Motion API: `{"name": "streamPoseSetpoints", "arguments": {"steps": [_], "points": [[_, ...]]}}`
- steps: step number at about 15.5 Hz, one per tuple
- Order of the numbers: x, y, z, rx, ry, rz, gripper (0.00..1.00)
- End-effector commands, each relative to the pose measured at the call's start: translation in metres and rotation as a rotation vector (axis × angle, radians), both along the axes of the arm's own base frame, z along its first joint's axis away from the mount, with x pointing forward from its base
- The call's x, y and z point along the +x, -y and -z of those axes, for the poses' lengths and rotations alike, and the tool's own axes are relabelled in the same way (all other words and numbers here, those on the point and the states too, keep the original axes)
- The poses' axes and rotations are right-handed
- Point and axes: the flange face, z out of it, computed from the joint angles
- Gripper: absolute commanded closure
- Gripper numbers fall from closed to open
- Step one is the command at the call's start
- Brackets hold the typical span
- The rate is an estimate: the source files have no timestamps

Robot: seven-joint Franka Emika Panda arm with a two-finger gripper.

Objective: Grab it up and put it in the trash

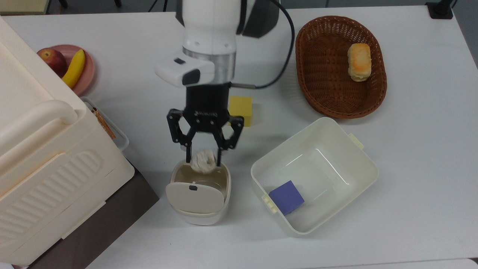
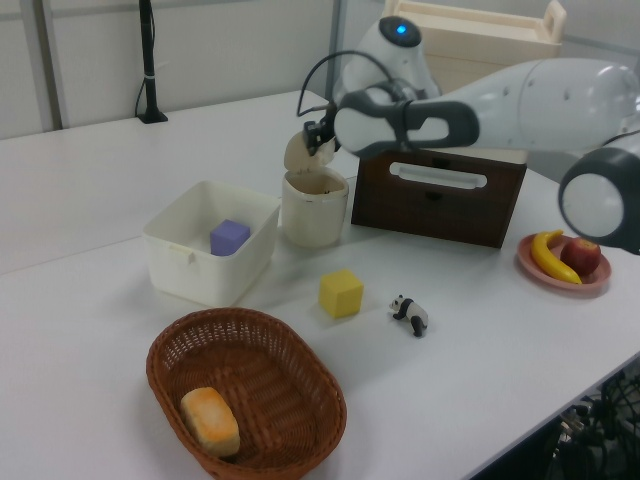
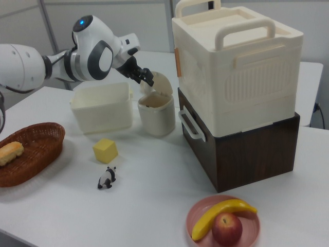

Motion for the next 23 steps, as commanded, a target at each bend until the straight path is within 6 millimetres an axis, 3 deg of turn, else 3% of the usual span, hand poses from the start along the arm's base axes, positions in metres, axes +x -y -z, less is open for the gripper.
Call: {"name": "streamPoseSetpoints", "arguments": {"steps": [1, 4, 5, 8, 13, 18, 23], "points": [[0.008, -0.006, 0.0, -0.007, 0.037, 0.034, 0.0], [0.005, -0.005, -0.006, -0.004, 0.038, 0.036, 0.0], [0.0, -0.003, -0.018, 0.002, 0.039, 0.041, 0.0], [-0.031, 0.017, -0.031, 0.004, -0.121, 0.088, 0.0], [-0.077, 0.032, -0.038, -0.032, -0.482, 0.072, 0.0], [-0.128, 0.034, -0.073, 0.051, -0.592, 0.057, 0.0], [-0.167, 0.033, -0.077, 0.106, -0.617, -0.009, 0.0]]}}
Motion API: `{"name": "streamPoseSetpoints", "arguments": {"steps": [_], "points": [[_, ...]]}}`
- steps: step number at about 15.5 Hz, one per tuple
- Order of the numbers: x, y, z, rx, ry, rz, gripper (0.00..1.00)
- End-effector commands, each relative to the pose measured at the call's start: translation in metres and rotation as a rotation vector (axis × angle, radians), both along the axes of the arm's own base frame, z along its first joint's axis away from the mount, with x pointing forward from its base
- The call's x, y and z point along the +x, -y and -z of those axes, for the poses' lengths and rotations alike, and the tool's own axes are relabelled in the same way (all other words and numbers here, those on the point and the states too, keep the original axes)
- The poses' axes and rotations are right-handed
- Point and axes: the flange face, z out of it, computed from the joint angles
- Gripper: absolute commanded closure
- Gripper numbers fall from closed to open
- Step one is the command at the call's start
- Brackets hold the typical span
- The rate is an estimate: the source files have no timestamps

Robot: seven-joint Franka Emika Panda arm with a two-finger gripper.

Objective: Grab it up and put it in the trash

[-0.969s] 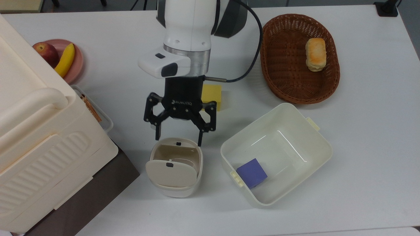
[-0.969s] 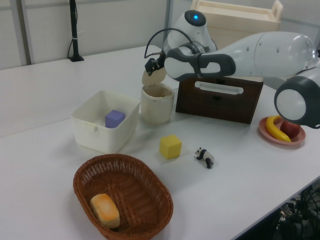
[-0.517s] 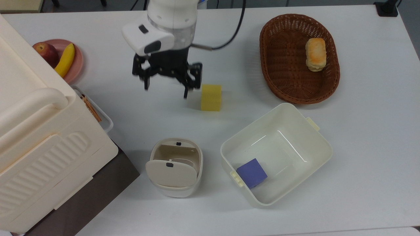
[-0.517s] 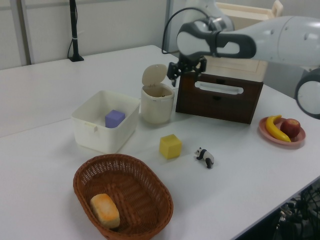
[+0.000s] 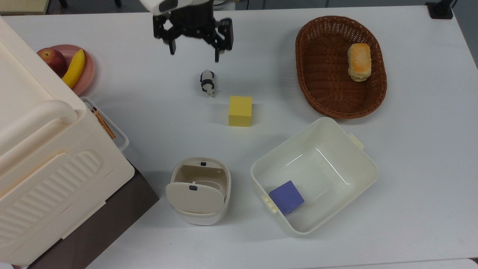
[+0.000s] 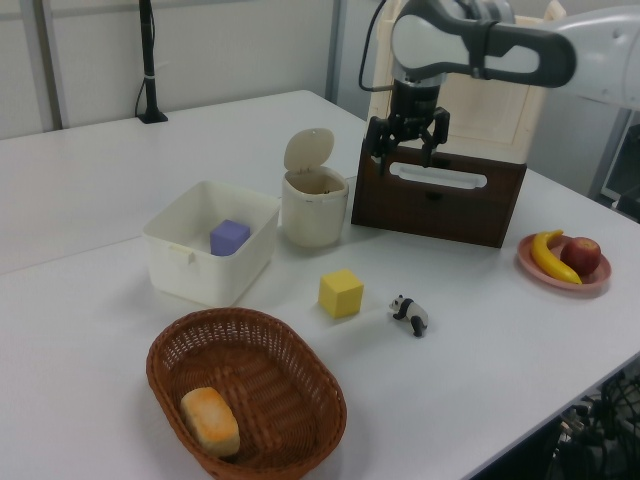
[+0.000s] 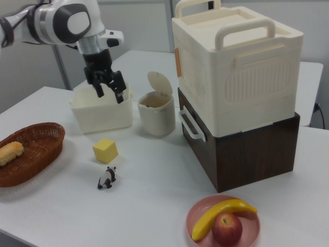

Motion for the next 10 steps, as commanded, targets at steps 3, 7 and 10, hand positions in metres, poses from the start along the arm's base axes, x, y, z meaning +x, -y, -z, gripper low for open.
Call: {"name": "streamPoseSetpoints", "arguments": {"steps": [3, 7, 10], "points": [[-0.033, 0.013, -0.004, 0.108, -0.004, -0.053, 0.0], [-0.027, 0.016, -0.006, 0.11, 0.006, -0.064, 0.0], [-0.028, 0.014, -0.005, 0.105, -0.001, -0.068, 0.0]]}}
